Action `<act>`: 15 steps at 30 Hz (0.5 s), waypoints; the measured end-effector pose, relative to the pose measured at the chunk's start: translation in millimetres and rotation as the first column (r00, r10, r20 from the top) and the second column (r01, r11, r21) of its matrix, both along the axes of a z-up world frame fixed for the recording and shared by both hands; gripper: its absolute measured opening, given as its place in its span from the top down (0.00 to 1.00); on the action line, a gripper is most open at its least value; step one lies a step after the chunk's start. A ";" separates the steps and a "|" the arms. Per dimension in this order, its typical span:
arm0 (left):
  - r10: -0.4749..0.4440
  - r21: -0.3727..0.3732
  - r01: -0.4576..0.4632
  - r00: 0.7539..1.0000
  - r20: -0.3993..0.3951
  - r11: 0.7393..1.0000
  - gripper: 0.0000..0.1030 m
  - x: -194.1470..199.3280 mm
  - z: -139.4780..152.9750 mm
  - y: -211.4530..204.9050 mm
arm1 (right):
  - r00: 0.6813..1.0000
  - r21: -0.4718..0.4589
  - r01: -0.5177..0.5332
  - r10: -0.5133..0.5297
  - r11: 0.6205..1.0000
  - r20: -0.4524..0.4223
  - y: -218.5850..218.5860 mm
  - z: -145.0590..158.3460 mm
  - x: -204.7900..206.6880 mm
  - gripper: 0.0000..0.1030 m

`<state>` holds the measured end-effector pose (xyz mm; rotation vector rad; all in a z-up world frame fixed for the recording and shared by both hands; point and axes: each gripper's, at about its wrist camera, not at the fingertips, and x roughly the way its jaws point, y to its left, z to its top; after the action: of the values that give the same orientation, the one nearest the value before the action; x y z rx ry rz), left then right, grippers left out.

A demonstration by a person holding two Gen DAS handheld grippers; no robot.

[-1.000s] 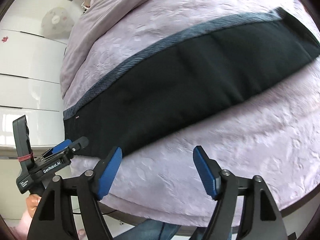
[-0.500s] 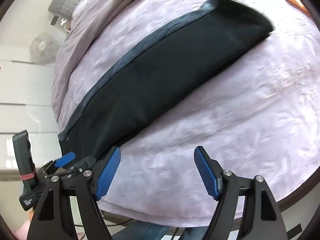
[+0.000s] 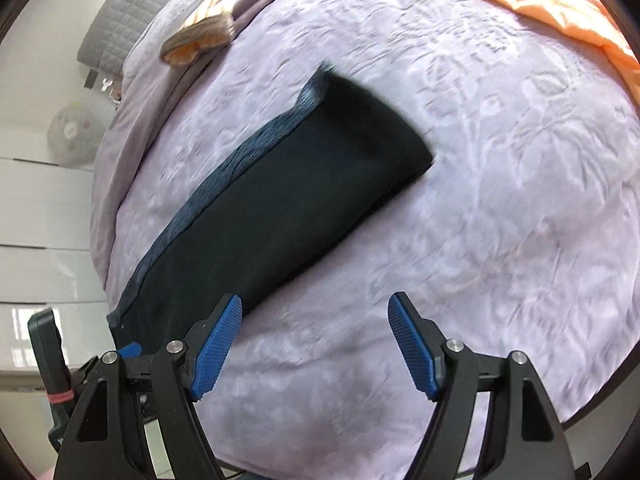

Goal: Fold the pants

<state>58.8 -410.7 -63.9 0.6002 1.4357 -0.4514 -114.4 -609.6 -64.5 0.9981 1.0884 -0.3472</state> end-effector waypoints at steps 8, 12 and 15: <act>0.004 0.012 -0.004 1.000 -0.002 1.000 0.07 -0.8 -7.8 -28.0 | 0.998 -0.092 0.052 -0.056 0.994 -0.042 -45.6 -9.2 4.6 0.24; 0.003 0.028 -0.003 1.000 -0.001 1.000 0.07 -2.6 -12.1 -34.3 | 0.996 -0.081 0.086 -0.087 0.993 -0.009 -65.1 -16.3 7.3 0.60; 0.019 0.021 -0.019 1.000 0.004 1.000 0.07 -1.9 -12.9 -34.8 | 0.995 -0.032 0.099 -0.099 0.995 0.005 -71.4 -21.7 8.3 0.72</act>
<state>56.9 -445.6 -76.8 0.6035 1.4426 -0.4202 -106.1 -681.0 -86.2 1.0254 1.0295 -0.4427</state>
